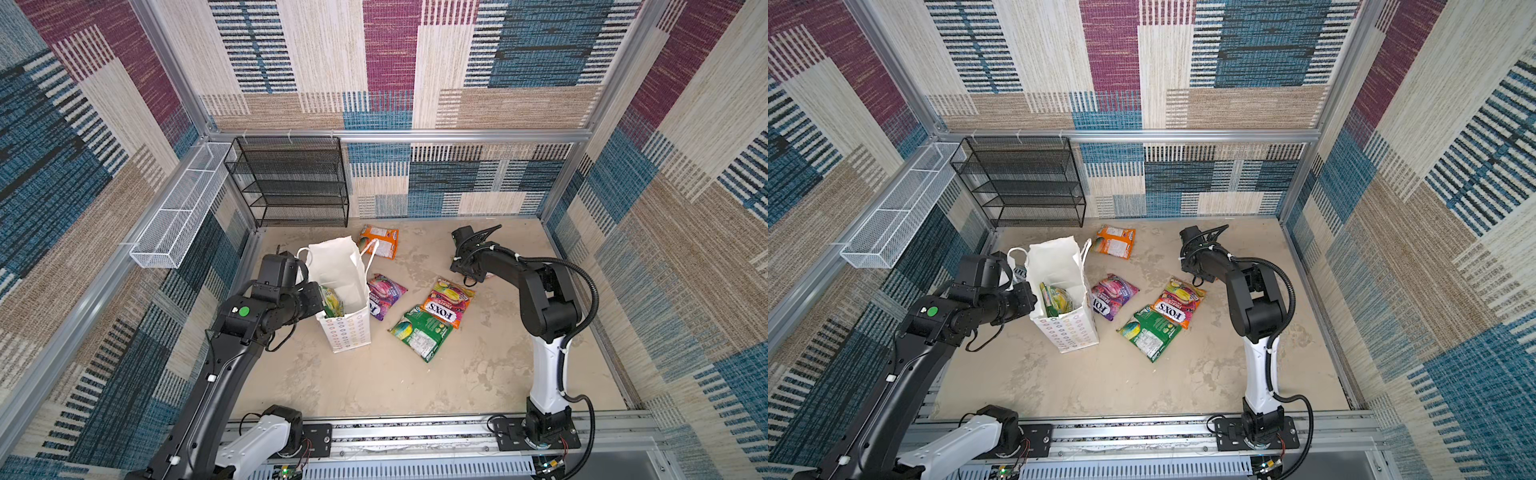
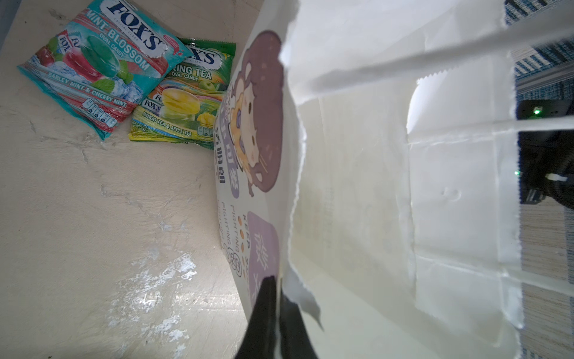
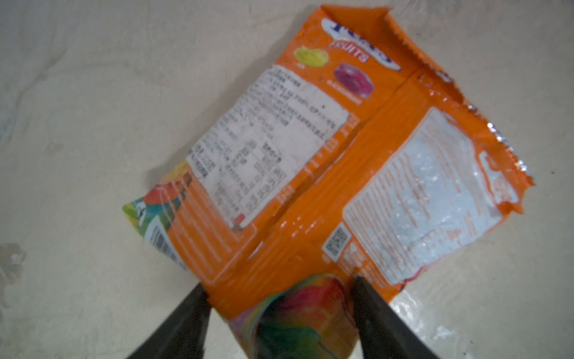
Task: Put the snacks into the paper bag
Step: 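Grasp the orange packet's corner with the right gripper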
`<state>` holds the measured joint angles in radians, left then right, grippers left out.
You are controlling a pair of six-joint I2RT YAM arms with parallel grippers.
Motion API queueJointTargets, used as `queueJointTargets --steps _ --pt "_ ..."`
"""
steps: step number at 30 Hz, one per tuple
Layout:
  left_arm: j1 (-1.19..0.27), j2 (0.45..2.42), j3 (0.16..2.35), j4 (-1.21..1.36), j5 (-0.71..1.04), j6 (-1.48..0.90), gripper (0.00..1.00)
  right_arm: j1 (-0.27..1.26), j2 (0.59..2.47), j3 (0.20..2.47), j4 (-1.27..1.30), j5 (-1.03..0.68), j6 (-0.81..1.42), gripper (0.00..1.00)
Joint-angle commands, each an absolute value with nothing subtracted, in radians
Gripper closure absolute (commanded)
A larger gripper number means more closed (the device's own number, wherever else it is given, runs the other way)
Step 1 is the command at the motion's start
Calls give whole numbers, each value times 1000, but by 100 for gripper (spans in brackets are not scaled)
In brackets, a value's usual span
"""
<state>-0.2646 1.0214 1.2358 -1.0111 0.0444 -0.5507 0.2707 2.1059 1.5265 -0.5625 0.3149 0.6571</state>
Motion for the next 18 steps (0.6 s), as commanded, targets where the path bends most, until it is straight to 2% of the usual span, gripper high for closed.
queueJointTargets --steps 1,5,9,11,13,18 --pt "-265 1016 1243 -1004 60 -552 100 269 2099 1520 -571 291 661 42" --pt "-265 1015 1242 -1006 61 -552 100 270 2027 1476 -538 282 663 61" --pt "-265 1013 1241 -1008 60 -552 100 269 1937 1408 -479 261 658 85" --pt "-265 1013 1241 -1012 60 -552 100 269 1910 1379 -443 240 656 92" --pt "-265 1011 1239 -1011 59 -550 100 269 1900 1378 -440 225 654 97" --pt "-265 1011 1244 -1017 53 -546 100 270 1871 1365 -433 208 647 100"
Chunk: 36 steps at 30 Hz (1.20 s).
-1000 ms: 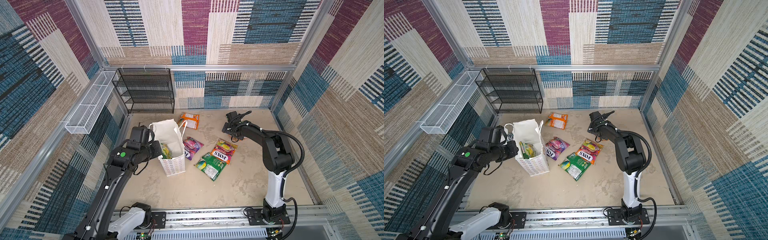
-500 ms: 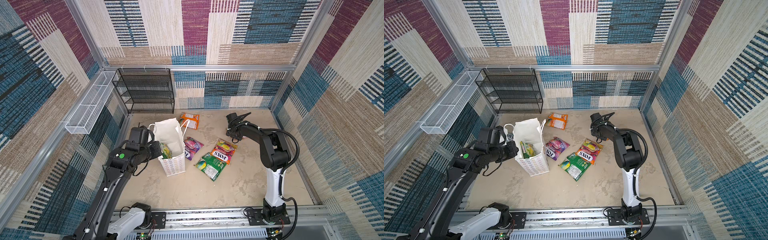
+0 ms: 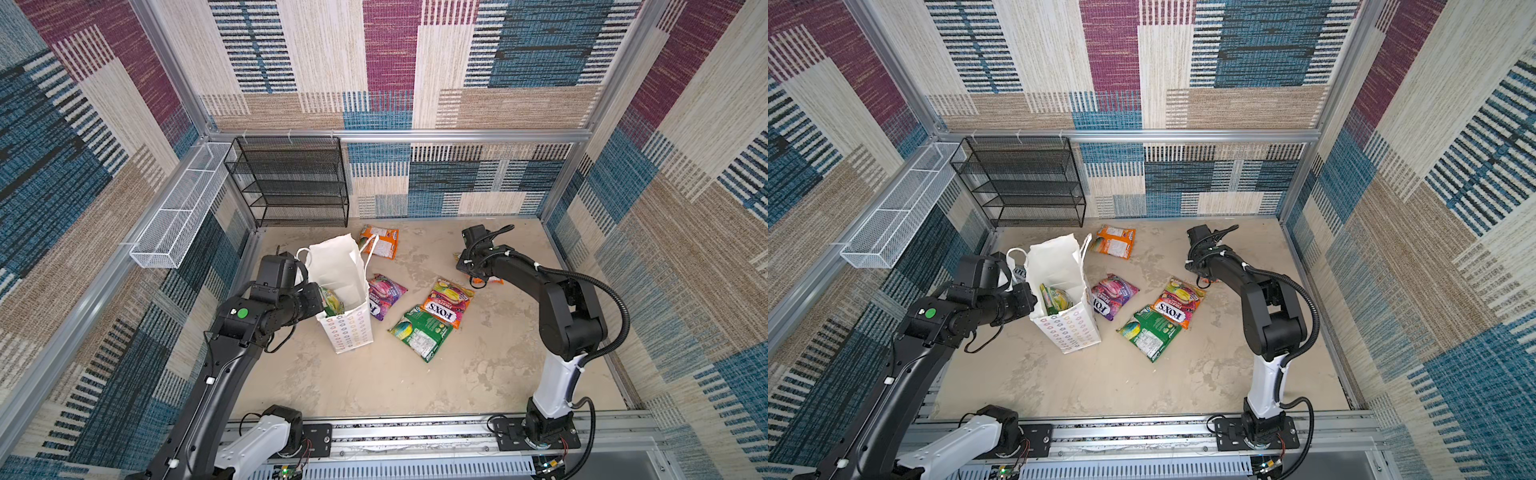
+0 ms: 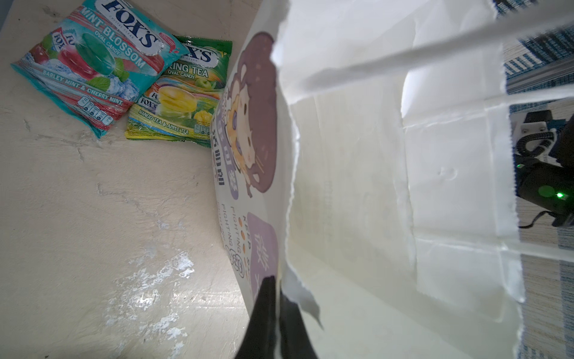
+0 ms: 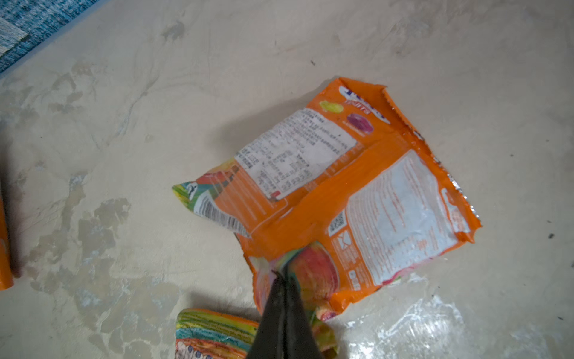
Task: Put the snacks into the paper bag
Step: 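Grasp the orange packet's corner with the right gripper, then lift the orange packet with the right gripper and carry it over the bag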
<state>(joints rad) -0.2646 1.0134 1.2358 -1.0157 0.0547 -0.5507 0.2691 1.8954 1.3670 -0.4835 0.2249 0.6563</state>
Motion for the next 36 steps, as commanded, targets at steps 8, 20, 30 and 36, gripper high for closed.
queueJointTargets --steps 8,20,30,36 --pt "-265 1005 1240 -1019 48 -545 100 274 1722 1272 -343 119 645 100" --pt "-265 1000 1255 -1043 45 -514 100 383 1377 1210 -232 28 647 100" --pt "-265 1005 1251 -1046 62 -511 100 566 1253 1348 -214 -6 646 100" --pt "-265 1004 1254 -1046 70 -520 100 694 1301 1504 -200 -28 638 100"
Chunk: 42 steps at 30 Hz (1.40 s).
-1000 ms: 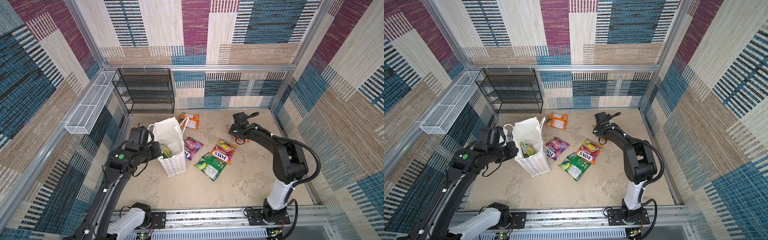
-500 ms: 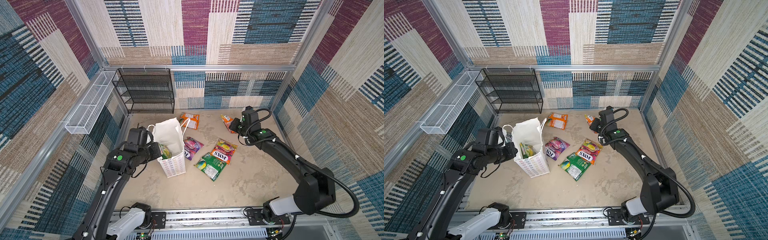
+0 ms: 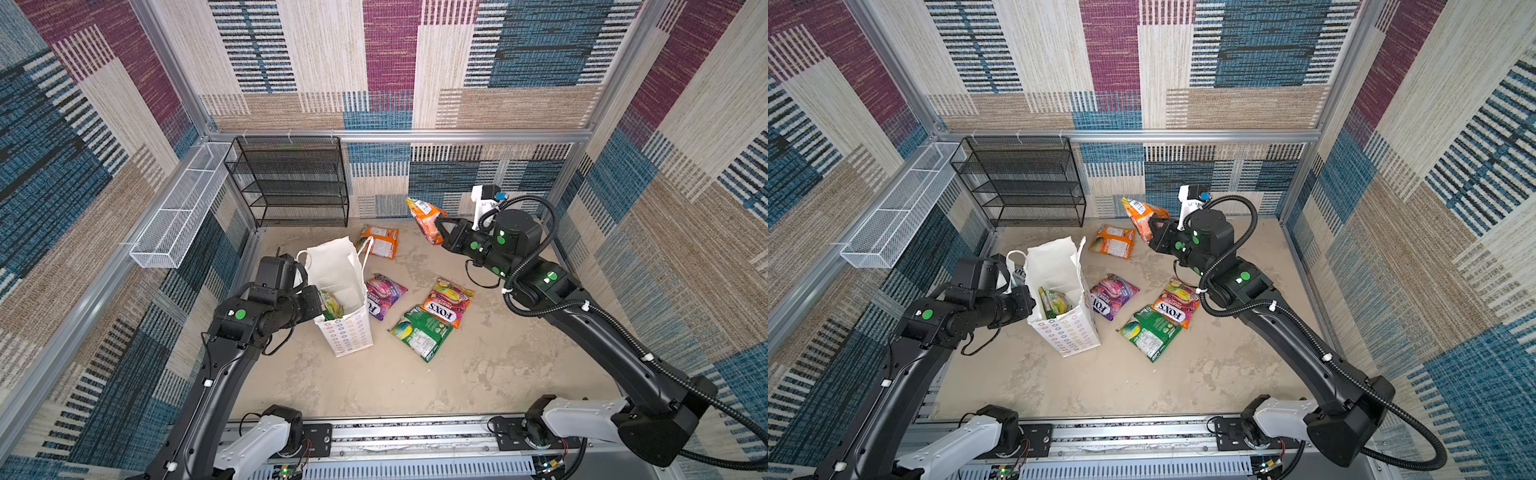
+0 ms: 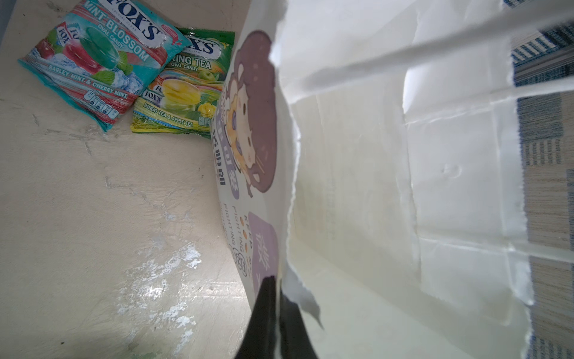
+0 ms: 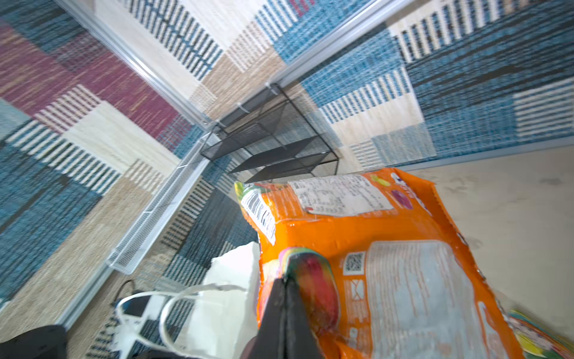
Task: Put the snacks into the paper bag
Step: 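Lift the orange packet with the right gripper and carry it over the bag, then lower the orange packet into the bag and open the right gripper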
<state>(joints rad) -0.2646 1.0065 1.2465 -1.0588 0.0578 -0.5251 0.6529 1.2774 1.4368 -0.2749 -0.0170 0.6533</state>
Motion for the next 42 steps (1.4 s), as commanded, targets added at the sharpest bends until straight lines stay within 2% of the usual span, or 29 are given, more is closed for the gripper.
queueJointTargets --steps 1,17,22,24,34,42 --pt "-265 1002 1254 -1045 69 -519 100 712 1317 1537 -202 -34 634 100" --pt "-265 1019 1259 -1027 93 -540 100 940 1677 2041 -243 -145 621 100" --pt "-265 1006 1263 -1026 83 -545 100 1007 1785 2131 -259 -163 619 100" --pt "-265 994 1264 -1025 74 -549 100 1023 1795 2113 -246 -161 630 100" --pt "-265 959 1266 -1022 42 -575 100 1029 1696 1702 -30 -130 784 100" --pt "-265 950 1248 -1013 34 -588 100 1028 1653 1614 -31 -59 798 100"
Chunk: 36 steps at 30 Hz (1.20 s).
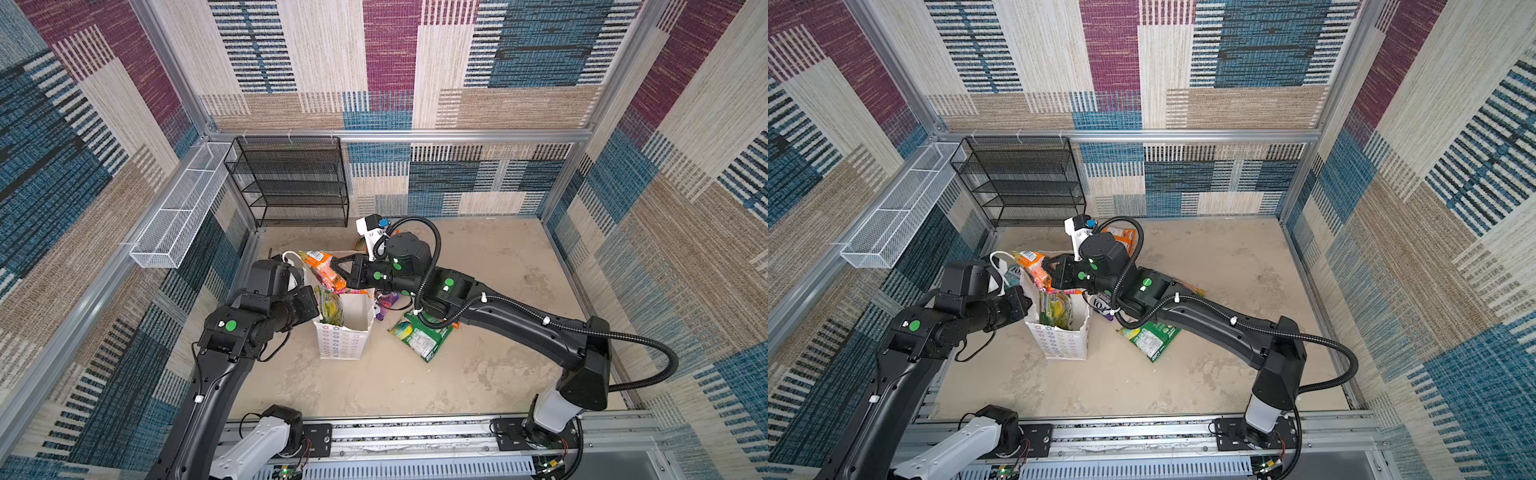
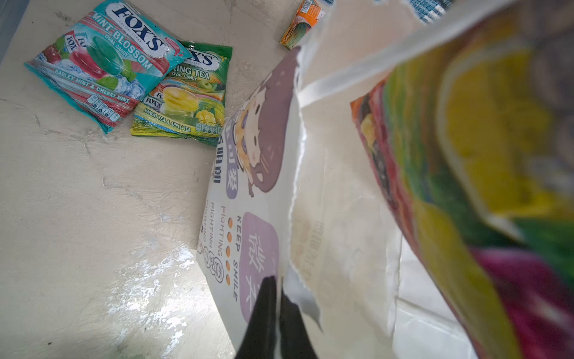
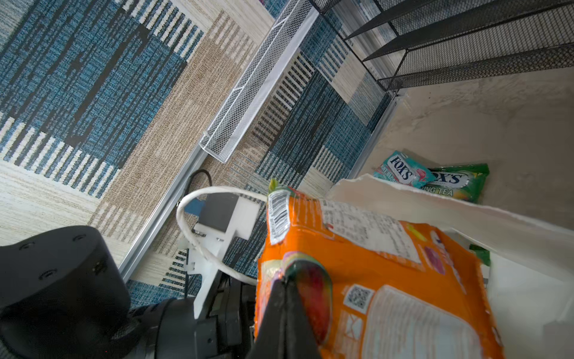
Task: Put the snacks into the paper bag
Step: 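Lower the orange packet into the bag and open the right gripper, then withdraw the right gripper from the bag toward the multicolour Fox's packet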
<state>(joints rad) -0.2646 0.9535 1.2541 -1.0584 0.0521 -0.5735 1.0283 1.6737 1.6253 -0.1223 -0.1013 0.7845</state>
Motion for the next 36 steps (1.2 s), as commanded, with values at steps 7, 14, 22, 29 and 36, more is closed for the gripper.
queueJointTargets --steps 7,14,22,29,36 --pt "-265 948 1237 -1014 16 -605 100 1029 1631 1603 -50 -14 793 99" --pt "-265 969 1242 -1013 15 -608 100 1029 1619 1576 -54 -11 788 80" --pt "-265 978 1224 -1001 9 -613 100 1028 1582 1630 -121 -11 688 45" --pt "-265 986 1202 -991 1 -602 100 1028 1466 1652 -275 152 547 14" --pt "-265 972 1196 -991 4 -598 100 925 1347 1545 -353 305 554 3"
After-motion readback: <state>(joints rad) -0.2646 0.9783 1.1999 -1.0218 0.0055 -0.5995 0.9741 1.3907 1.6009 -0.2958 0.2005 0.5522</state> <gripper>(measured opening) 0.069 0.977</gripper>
